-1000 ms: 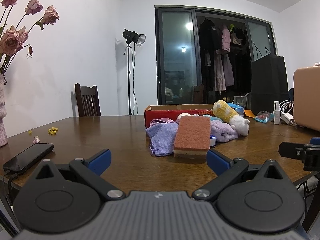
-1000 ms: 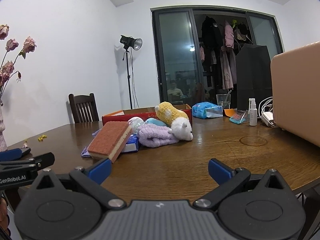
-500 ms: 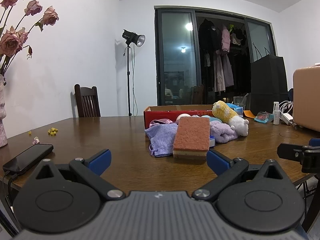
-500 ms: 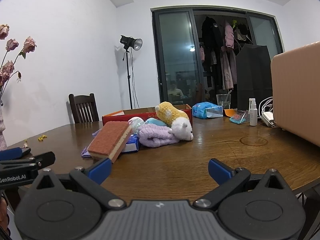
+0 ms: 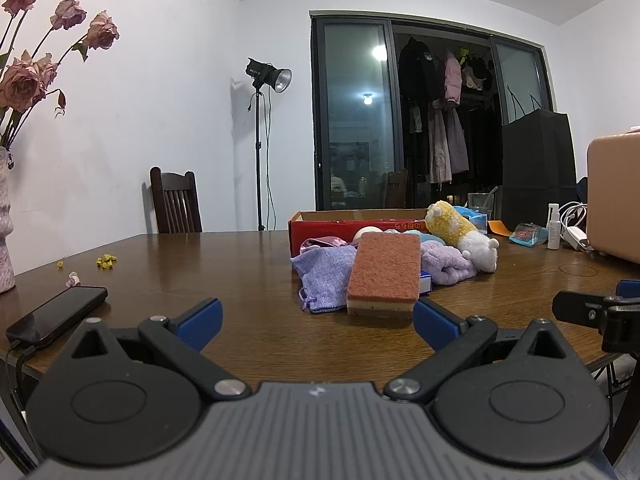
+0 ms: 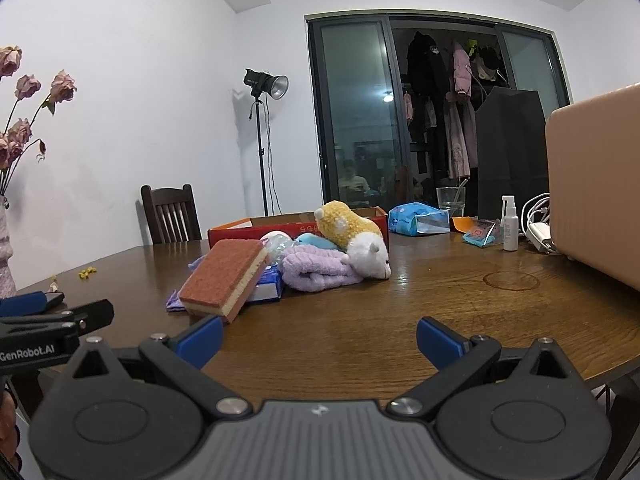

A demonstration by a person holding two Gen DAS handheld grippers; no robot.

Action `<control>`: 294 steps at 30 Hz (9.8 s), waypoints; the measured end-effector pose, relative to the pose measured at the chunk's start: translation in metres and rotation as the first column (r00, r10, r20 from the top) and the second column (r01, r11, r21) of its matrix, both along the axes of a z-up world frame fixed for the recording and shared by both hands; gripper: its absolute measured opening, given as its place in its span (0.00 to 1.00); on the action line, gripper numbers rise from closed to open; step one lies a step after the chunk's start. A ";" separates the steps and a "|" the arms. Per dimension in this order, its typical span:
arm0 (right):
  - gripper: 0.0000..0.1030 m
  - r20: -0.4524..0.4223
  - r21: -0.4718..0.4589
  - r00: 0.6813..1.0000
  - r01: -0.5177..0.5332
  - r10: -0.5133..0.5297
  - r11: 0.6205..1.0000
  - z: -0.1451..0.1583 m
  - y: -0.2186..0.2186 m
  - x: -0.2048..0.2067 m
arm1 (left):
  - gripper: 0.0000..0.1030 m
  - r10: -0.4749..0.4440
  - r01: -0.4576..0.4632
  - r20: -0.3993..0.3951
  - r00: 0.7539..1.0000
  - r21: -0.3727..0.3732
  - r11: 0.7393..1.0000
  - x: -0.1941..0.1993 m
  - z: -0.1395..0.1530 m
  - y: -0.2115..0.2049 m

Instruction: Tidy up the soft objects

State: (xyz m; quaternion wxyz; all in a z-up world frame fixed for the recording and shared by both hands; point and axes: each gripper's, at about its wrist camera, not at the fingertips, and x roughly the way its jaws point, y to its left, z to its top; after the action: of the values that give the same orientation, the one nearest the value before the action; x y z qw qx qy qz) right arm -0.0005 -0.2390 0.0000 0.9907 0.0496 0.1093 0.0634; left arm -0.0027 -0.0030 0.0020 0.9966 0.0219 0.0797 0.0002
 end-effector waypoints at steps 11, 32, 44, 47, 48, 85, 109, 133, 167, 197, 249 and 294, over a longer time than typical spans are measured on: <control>1.00 0.000 0.001 1.000 -0.003 0.003 1.000 -0.001 0.000 -0.001 | 1.00 -0.001 0.001 0.001 1.000 -0.008 1.000 0.000 0.000 0.002; 1.00 -0.017 0.028 0.987 -0.159 0.159 0.987 0.037 -0.022 0.075 | 1.00 -0.046 0.043 -0.131 0.990 -0.028 0.999 0.077 0.017 0.020; 0.59 -0.179 0.041 0.852 -0.493 0.492 0.869 0.068 0.038 0.258 | 0.62 -0.275 0.039 -0.307 0.911 -0.600 0.799 0.155 0.003 0.031; 0.30 -0.262 0.084 0.802 -0.535 0.537 0.841 0.060 0.048 0.273 | 0.60 -0.336 0.041 -0.334 0.881 -0.653 0.756 0.169 -0.005 0.033; 0.27 -0.278 0.111 0.787 -0.543 0.551 0.832 0.056 0.046 0.274 | 0.59 -0.342 0.044 -0.332 0.879 -0.659 0.751 0.169 -0.006 0.035; 0.26 -0.167 0.214 0.882 -0.404 0.441 0.889 0.112 -0.028 0.201 | 0.37 -0.498 0.337 -0.248 0.831 -0.487 0.806 0.250 0.108 0.019; 0.26 -0.632 0.267 0.679 -0.264 0.375 0.927 0.066 0.089 0.628 | 0.58 -0.218 0.179 -0.530 0.820 -0.125 0.976 0.595 0.081 0.031; 0.71 -0.397 -0.039 0.904 -0.191 0.160 0.981 0.231 -0.062 0.383 | 0.97 -0.143 0.159 -0.307 0.941 0.029 0.987 0.335 0.228 0.024; 0.85 -0.138 -0.069 0.981 -0.146 0.135 0.987 0.051 -0.032 0.085 | 1.00 -0.169 0.169 -0.146 0.975 -0.011 0.985 0.099 0.042 0.003; 0.36 -0.385 0.011 0.840 -0.409 0.381 0.913 0.026 0.074 0.166 | 0.01 -0.468 0.274 -0.360 0.807 -0.475 0.836 0.182 0.005 0.071; 0.11 -0.358 -0.120 0.898 -0.318 0.258 0.941 0.118 0.110 0.438 | 0.11 -0.344 0.267 -0.500 0.795 -0.222 0.938 0.476 0.098 0.050; 0.76 0.004 -0.128 0.972 -0.232 0.234 0.964 0.149 -0.036 0.131 | 0.94 -0.259 0.240 -0.115 0.959 -0.160 0.958 0.119 0.112 0.035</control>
State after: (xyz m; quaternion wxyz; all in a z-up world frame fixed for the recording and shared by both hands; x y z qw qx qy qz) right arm 0.1306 -0.2754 0.1485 0.9785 -0.0271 0.1089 0.1729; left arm 0.1166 0.0319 0.1137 0.9798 -0.0403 0.1435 -0.1330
